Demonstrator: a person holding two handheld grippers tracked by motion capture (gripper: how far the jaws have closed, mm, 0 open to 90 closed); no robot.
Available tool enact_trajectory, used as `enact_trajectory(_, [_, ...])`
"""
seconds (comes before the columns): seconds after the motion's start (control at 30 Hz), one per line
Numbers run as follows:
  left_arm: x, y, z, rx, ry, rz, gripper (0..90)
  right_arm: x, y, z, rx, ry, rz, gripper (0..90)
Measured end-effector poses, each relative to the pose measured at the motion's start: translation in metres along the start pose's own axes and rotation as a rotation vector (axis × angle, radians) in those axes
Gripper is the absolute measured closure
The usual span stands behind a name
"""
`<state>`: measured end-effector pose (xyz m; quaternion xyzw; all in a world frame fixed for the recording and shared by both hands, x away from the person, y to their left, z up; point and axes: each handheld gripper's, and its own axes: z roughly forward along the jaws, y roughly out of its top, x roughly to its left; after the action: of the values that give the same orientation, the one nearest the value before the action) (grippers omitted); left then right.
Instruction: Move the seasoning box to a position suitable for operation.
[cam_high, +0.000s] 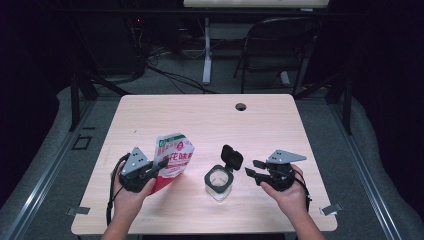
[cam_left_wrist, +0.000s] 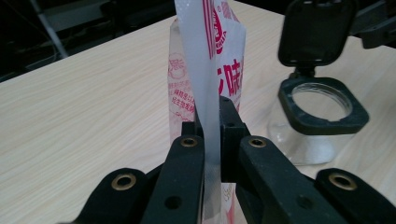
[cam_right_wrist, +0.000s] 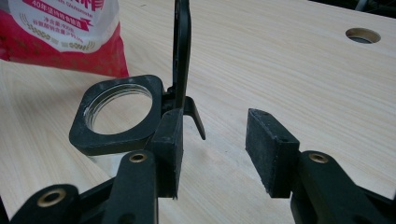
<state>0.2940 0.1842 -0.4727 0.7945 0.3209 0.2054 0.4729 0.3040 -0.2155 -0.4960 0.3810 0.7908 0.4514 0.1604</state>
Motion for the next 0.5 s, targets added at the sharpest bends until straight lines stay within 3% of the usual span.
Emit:
enact_trajectory(0.3, [-0.010,-0.001,0.010,0.002,-0.047,0.017,90.0,0.000,0.000,0.000,-0.002,-0.007,0.003,58.4])
enact_trajectory(0.5, [-0.007,-0.009,0.012,0.000,-0.071,-0.009,90.0,0.000,0.001,-0.001,0.012,0.014,0.021,61.4])
